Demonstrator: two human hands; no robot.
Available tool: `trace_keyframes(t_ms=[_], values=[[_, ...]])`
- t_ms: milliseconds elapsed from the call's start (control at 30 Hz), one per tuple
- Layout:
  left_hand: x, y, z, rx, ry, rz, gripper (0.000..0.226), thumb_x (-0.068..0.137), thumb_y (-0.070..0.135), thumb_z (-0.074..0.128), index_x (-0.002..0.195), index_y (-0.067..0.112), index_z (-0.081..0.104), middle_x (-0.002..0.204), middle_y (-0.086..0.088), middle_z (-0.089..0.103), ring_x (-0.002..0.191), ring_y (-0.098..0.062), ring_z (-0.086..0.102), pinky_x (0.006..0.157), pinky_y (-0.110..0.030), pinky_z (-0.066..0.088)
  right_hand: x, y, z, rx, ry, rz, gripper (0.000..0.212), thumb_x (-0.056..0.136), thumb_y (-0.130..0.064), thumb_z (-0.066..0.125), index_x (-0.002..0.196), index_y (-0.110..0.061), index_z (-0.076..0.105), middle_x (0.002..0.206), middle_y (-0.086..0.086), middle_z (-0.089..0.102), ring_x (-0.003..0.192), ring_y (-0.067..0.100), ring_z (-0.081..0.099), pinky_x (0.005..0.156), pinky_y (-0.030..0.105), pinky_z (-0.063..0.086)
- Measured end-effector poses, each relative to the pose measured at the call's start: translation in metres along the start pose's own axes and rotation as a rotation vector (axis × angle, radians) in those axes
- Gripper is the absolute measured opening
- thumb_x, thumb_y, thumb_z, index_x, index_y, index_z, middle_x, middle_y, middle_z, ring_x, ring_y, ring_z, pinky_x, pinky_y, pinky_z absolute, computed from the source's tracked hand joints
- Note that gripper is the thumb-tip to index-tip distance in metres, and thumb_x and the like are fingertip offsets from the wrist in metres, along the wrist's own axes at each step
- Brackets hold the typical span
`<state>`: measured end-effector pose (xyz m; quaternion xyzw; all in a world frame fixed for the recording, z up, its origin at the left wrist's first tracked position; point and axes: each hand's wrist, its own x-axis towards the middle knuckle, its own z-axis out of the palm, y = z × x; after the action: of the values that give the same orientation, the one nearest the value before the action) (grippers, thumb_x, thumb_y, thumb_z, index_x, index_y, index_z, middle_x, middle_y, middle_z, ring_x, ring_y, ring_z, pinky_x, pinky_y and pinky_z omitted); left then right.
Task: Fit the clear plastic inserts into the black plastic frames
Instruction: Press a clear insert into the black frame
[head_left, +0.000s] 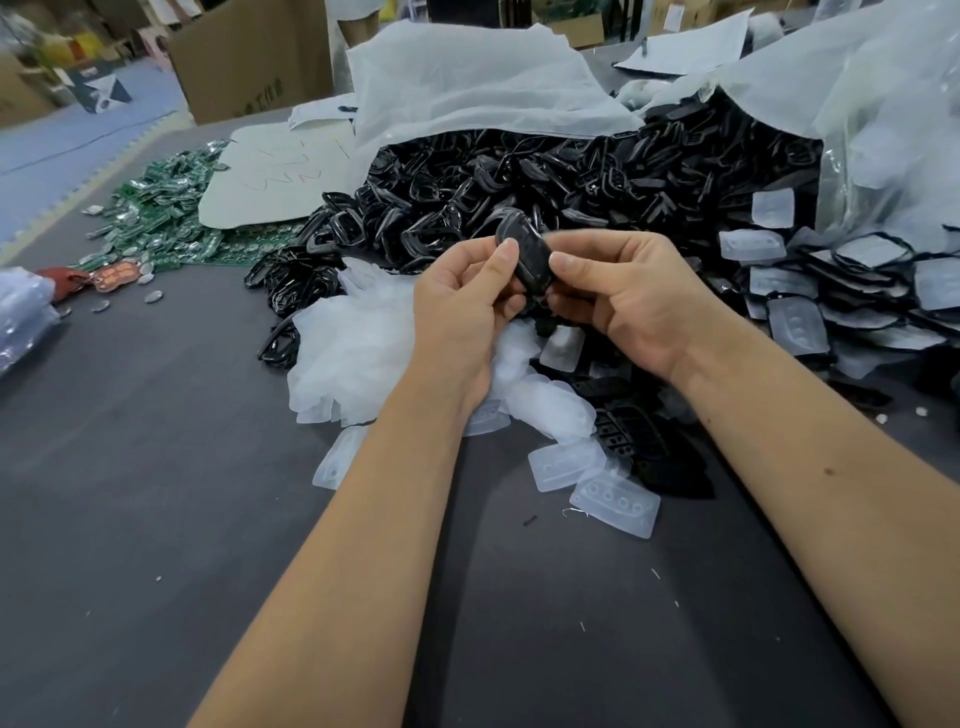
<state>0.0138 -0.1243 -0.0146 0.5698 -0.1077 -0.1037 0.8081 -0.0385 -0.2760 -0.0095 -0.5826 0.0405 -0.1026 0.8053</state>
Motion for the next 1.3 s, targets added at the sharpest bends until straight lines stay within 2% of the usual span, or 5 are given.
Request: trace_keyframes(t_ms=[333, 567, 800, 1000, 1300], values=[[-0.001, 0.0, 0.002, -0.001, -0.024, 0.033, 0.015, 0.101, -0.002, 0.062, 0.088, 0.004, 0.066, 0.068, -0.003, 0.068, 0.06, -0.012, 0.057, 0.059, -0.023, 0.049, 0.002, 0.0, -0.004, -0.024, -0.012, -0.01, 0.026, 0.093, 0.009, 0.063, 0.109, -0.007, 0.075, 0.082, 0.006, 0.077, 0.071, 0.015, 0.07, 0.068, 0.022, 0.056], [0.0, -0.004, 0.001, 0.074, -0.061, 0.067, 0.01, 0.098, 0.001, 0.067, 0.092, 0.008, 0.072, 0.075, -0.002, 0.072, 0.069, -0.013, 0.064, 0.069, -0.026, 0.054, 0.0, 0.0, 0.003, -0.026, 0.032, -0.022, 0.017, 0.099, 0.002, 0.061, 0.108, -0.003, 0.074, 0.109, 0.016, 0.074, 0.103, 0.029, 0.069, 0.107, 0.053, 0.051], [0.001, -0.009, 0.004, 0.009, 0.008, 0.031, 0.004, 0.097, -0.002, 0.069, 0.096, -0.002, 0.073, 0.074, -0.008, 0.073, 0.072, -0.016, 0.072, 0.076, -0.029, 0.062, -0.001, -0.003, 0.004, -0.712, 0.131, -0.489, 0.017, 0.095, -0.002, 0.07, 0.099, -0.016, 0.078, 0.096, 0.004, 0.075, 0.086, 0.007, 0.068, 0.079, 0.024, 0.055], [0.002, 0.003, 0.005, -0.134, 0.045, -0.147, 0.018, 0.097, 0.012, 0.067, 0.087, -0.002, 0.07, 0.072, -0.013, 0.072, 0.066, -0.021, 0.072, 0.067, -0.027, 0.062, -0.001, -0.002, 0.0, -1.16, 0.017, -0.799, 0.015, 0.098, -0.001, 0.064, 0.101, -0.006, 0.078, 0.098, 0.006, 0.068, 0.095, 0.025, 0.062, 0.085, 0.04, 0.052], [0.0, -0.006, 0.004, 0.001, 0.083, 0.017, 0.015, 0.093, -0.008, 0.071, 0.086, 0.005, 0.073, 0.069, -0.005, 0.073, 0.058, -0.014, 0.069, 0.058, -0.02, 0.056, -0.004, -0.003, 0.004, -0.837, 0.299, -0.694, 0.023, 0.091, 0.0, 0.061, 0.105, -0.011, 0.075, 0.1, 0.0, 0.072, 0.091, 0.015, 0.067, 0.068, 0.026, 0.056]])
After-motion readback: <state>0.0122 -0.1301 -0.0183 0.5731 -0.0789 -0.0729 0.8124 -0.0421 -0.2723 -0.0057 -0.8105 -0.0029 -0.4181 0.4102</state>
